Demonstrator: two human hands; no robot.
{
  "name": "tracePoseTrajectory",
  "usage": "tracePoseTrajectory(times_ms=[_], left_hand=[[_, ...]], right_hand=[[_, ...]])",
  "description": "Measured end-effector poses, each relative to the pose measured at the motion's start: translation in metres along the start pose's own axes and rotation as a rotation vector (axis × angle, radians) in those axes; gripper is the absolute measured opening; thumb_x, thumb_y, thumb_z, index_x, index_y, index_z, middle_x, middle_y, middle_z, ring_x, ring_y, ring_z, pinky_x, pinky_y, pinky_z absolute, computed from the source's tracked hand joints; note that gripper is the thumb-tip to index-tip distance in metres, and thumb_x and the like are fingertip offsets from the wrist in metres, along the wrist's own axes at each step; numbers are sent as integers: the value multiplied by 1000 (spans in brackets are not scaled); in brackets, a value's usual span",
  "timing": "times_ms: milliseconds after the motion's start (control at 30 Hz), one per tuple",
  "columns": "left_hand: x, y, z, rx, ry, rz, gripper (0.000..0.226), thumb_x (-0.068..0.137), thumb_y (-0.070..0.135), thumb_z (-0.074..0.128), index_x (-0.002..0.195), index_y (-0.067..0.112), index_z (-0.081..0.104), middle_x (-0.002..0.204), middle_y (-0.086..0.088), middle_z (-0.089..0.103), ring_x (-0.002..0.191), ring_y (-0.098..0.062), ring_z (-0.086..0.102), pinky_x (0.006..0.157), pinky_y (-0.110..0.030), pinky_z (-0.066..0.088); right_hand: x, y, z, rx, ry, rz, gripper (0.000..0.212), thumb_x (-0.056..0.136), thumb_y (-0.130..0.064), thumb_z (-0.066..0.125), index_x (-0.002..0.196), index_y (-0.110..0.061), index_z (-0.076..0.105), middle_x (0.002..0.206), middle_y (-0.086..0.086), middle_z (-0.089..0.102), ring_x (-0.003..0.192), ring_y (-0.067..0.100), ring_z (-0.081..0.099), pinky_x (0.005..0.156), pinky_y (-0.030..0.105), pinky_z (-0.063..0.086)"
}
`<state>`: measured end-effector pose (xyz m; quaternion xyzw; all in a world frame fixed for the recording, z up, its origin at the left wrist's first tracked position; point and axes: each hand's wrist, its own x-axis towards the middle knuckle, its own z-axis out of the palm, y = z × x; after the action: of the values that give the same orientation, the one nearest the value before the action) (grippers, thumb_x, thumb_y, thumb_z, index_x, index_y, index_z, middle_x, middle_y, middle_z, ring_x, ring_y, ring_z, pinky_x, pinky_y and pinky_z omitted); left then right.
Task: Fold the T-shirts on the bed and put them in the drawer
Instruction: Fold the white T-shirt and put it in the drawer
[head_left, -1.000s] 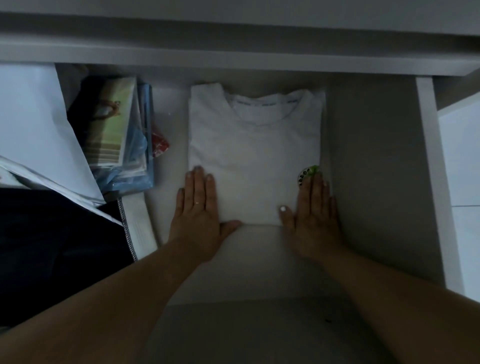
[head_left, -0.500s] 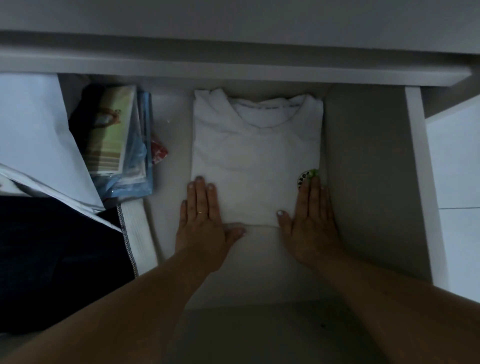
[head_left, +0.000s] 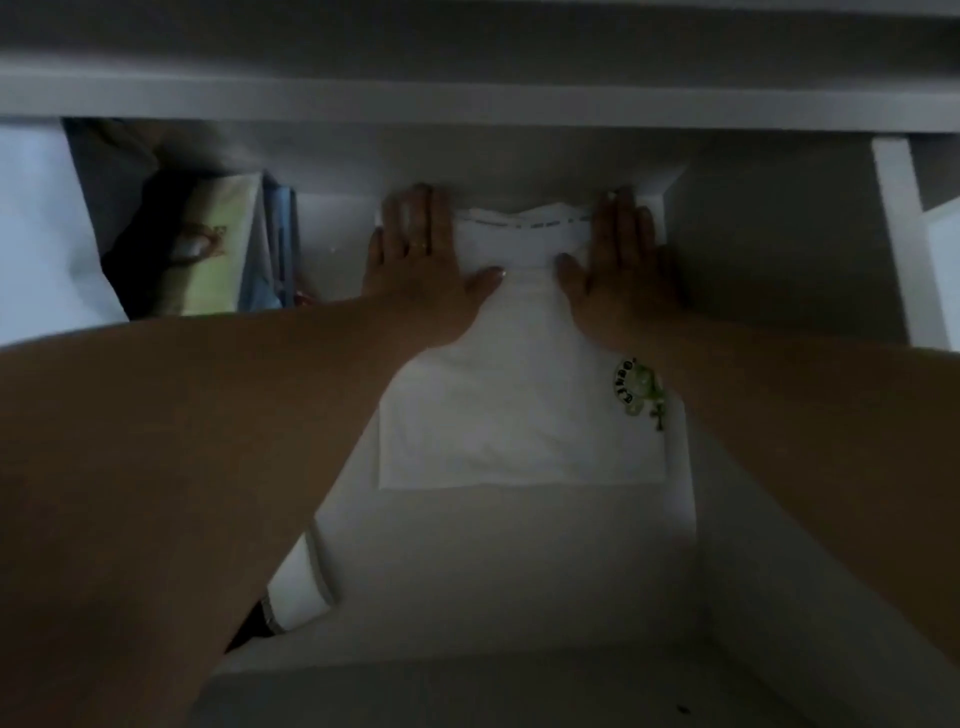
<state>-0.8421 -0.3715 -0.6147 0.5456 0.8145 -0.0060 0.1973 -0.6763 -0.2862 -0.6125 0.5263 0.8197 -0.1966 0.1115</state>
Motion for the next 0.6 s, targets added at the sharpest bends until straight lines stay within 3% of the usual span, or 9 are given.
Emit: tracePoseTrajectory(times_ms=[100,167,233,300,367,433,500,600], left_hand=[[-4,-18,8,-8,8,-96,103,78,77,28,145,14,-18,154,-14,-21,142,-33,-17,114,-43,-5],[-16,-26,8,-24,115,-142,105,77,77,30,146,12,-15,154,-16,-18,142,-32,-14,114,-41,-8],[-24,-30,9,71,179,3,97,82,72,23,146,8,-12,155,-14,-16,143,-28,-15,111,-37,-15],[-26,-29,11,104,77,90,90,85,70,17,145,11,-16,155,-10,-20,142,-23,-17,112,-37,-14],[-25,-26,9,129,-15,47,89,86,69,17,144,13,-19,154,-8,-23,142,-22,-19,113,-41,-11],[-31,-20,5,86,-4,10,85,89,63,22,145,13,-18,154,-8,-23,142,-25,-20,113,-41,-12],[-50,-13,0,-40,57,15,77,93,53,31,148,13,-6,156,-10,-14,143,-29,-15,113,-41,-9],[-99,-10,-16,-347,128,-7,57,95,36,43,144,9,29,149,-21,27,139,-32,22,112,-34,15]], right_hand=[[4,5,0,-1,1,-29,70,95,-54,19,147,-19,-14,155,1,-22,144,20,-16,115,39,-5],[-6,0,4,-4,141,-15,72,96,-51,23,148,-14,-10,156,7,-16,144,24,-10,115,37,-6],[-16,-7,10,-21,262,-17,73,96,-48,27,148,-8,-5,157,13,-8,145,27,-5,115,37,-7],[-20,-10,16,-43,181,-60,72,96,-48,26,148,-9,-6,157,10,-10,145,24,-7,115,38,-7],[-18,-11,17,-46,76,-62,71,96,-49,24,148,-12,-9,157,7,-14,144,22,-11,116,39,-7],[-23,-15,10,-29,65,-40,70,97,-47,23,148,-12,-8,157,7,-14,144,23,-11,116,41,-6],[-41,-27,5,-1,97,-72,67,97,-44,26,149,-12,-3,158,9,-7,145,24,-5,116,41,-2],[-92,-47,-3,149,-27,-194,58,98,-38,31,148,-12,16,154,12,21,141,25,22,114,32,16]])
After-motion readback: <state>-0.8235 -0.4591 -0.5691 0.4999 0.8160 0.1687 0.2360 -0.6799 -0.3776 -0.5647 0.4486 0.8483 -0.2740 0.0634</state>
